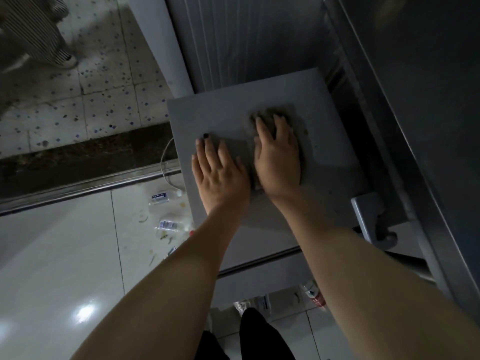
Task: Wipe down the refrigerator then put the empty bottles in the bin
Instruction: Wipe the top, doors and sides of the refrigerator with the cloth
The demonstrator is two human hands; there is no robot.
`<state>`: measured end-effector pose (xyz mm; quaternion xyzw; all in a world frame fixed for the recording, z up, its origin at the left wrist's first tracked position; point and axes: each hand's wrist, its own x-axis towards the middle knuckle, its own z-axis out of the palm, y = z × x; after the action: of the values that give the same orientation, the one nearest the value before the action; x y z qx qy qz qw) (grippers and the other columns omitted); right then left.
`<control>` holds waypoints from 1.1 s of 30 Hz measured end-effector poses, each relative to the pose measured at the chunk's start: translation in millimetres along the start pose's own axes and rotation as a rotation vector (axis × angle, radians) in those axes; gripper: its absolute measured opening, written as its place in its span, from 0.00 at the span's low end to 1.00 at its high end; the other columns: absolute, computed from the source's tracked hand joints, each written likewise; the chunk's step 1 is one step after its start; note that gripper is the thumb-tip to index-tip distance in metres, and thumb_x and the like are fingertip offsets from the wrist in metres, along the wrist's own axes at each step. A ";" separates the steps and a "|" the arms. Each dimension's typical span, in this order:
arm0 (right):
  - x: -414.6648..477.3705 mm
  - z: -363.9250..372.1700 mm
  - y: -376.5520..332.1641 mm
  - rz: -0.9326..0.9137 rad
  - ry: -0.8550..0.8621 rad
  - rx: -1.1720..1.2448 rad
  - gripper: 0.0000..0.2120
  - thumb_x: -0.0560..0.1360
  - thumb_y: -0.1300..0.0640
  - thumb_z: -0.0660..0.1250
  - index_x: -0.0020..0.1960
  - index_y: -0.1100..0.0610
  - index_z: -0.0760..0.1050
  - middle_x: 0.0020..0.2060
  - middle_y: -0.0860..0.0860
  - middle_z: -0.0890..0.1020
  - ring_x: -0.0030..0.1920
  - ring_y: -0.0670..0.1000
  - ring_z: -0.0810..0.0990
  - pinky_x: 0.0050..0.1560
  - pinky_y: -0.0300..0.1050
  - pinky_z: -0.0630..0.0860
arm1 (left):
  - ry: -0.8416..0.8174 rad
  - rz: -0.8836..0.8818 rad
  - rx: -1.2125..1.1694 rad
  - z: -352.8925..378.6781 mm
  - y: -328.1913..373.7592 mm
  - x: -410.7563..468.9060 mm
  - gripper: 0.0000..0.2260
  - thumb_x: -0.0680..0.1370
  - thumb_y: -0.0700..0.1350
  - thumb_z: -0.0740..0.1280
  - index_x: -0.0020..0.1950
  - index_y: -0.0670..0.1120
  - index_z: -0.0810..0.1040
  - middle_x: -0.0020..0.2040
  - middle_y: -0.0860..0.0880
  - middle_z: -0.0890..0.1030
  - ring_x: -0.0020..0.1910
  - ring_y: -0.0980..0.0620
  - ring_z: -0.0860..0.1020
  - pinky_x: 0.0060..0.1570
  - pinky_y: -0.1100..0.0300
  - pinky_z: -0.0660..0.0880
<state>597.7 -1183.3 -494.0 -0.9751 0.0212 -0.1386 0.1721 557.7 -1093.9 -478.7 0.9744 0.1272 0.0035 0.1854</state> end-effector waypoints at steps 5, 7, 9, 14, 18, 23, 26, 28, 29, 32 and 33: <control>45.0 9.2 7.4 -0.032 -0.131 -0.010 0.22 0.78 0.47 0.55 0.67 0.55 0.71 0.67 0.62 0.70 0.67 0.61 0.68 0.67 0.53 0.63 | 0.049 0.019 0.058 3.1 0.7 0.4 0.23 0.80 0.50 0.54 0.72 0.41 0.62 0.75 0.40 0.58 0.76 0.43 0.51 0.72 0.52 0.42; 50.0 8.9 9.8 -0.038 -0.201 -0.018 0.23 0.80 0.46 0.55 0.71 0.54 0.66 0.70 0.60 0.65 0.71 0.59 0.62 0.69 0.50 0.56 | 0.039 0.019 0.070 3.0 0.4 0.6 0.23 0.80 0.51 0.54 0.73 0.41 0.61 0.75 0.40 0.57 0.76 0.44 0.50 0.72 0.52 0.42; 42.7 5.3 12.9 -0.051 -0.207 -0.008 0.22 0.80 0.47 0.55 0.71 0.54 0.67 0.70 0.60 0.66 0.71 0.59 0.63 0.69 0.50 0.58 | 0.022 0.013 0.075 2.1 1.4 -0.1 0.24 0.80 0.52 0.54 0.73 0.42 0.60 0.75 0.40 0.57 0.76 0.44 0.49 0.72 0.52 0.41; -20.6 -12.1 30.1 -0.036 -0.032 -0.025 0.20 0.76 0.48 0.58 0.61 0.57 0.77 0.59 0.63 0.77 0.59 0.61 0.76 0.59 0.50 0.70 | 0.032 0.022 0.092 3.2 1.2 -0.7 0.25 0.79 0.52 0.54 0.72 0.41 0.63 0.74 0.39 0.59 0.75 0.42 0.53 0.73 0.49 0.46; -34.9 -19.6 36.3 -0.042 -0.009 -0.031 0.18 0.76 0.50 0.60 0.60 0.57 0.78 0.59 0.63 0.78 0.58 0.61 0.77 0.60 0.48 0.66 | 0.029 0.016 0.090 4.6 1.7 -0.5 0.24 0.79 0.52 0.54 0.72 0.40 0.62 0.74 0.39 0.59 0.75 0.42 0.53 0.73 0.48 0.47; 15.1 -5.8 34.1 -0.013 -0.036 -0.046 0.20 0.76 0.49 0.57 0.61 0.57 0.78 0.59 0.63 0.77 0.59 0.62 0.76 0.60 0.51 0.71 | 0.041 0.020 0.105 4.5 2.2 -0.2 0.24 0.80 0.52 0.54 0.72 0.41 0.62 0.74 0.38 0.59 0.75 0.42 0.52 0.73 0.48 0.46; 48.0 0.3 32.7 0.013 -0.106 -0.042 0.21 0.78 0.48 0.55 0.67 0.56 0.72 0.66 0.62 0.71 0.67 0.61 0.69 0.67 0.52 0.63 | 0.021 0.016 0.112 4.9 1.6 0.6 0.25 0.80 0.53 0.53 0.73 0.42 0.60 0.75 0.39 0.57 0.76 0.43 0.50 0.73 0.49 0.44; 63.6 2.6 33.3 0.017 -0.167 -0.054 0.22 0.80 0.48 0.54 0.71 0.53 0.67 0.71 0.60 0.66 0.71 0.58 0.63 0.70 0.50 0.57 | 0.028 0.018 0.106 5.3 1.3 0.6 0.25 0.80 0.53 0.53 0.73 0.42 0.60 0.75 0.39 0.57 0.76 0.43 0.50 0.73 0.50 0.44; 66.8 2.7 34.2 0.013 -0.183 -0.060 0.22 0.80 0.47 0.54 0.72 0.53 0.65 0.71 0.59 0.64 0.72 0.58 0.61 0.70 0.49 0.56 | 0.035 0.022 0.104 5.3 1.3 0.4 0.25 0.80 0.53 0.53 0.73 0.41 0.60 0.75 0.39 0.58 0.75 0.43 0.51 0.73 0.49 0.44; 59.0 -1.4 35.6 0.001 -0.182 -0.034 0.22 0.80 0.48 0.54 0.72 0.54 0.65 0.71 0.59 0.65 0.71 0.58 0.62 0.69 0.50 0.57 | 0.053 0.030 0.097 5.9 1.4 0.3 0.24 0.79 0.52 0.54 0.72 0.41 0.62 0.74 0.39 0.60 0.75 0.42 0.53 0.72 0.48 0.46; 52.0 -2.8 36.5 0.010 -0.179 -0.021 0.22 0.80 0.48 0.55 0.71 0.54 0.67 0.70 0.60 0.66 0.70 0.59 0.64 0.69 0.50 0.58 | 0.053 0.030 0.100 6.3 1.2 0.3 0.24 0.79 0.52 0.54 0.72 0.41 0.63 0.74 0.38 0.60 0.75 0.42 0.53 0.72 0.48 0.47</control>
<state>647.1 -1223.2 -490.3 -0.9852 0.0122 -0.0496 0.1636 558.6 -1097.1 -484.1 0.9838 0.1173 0.0258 0.1330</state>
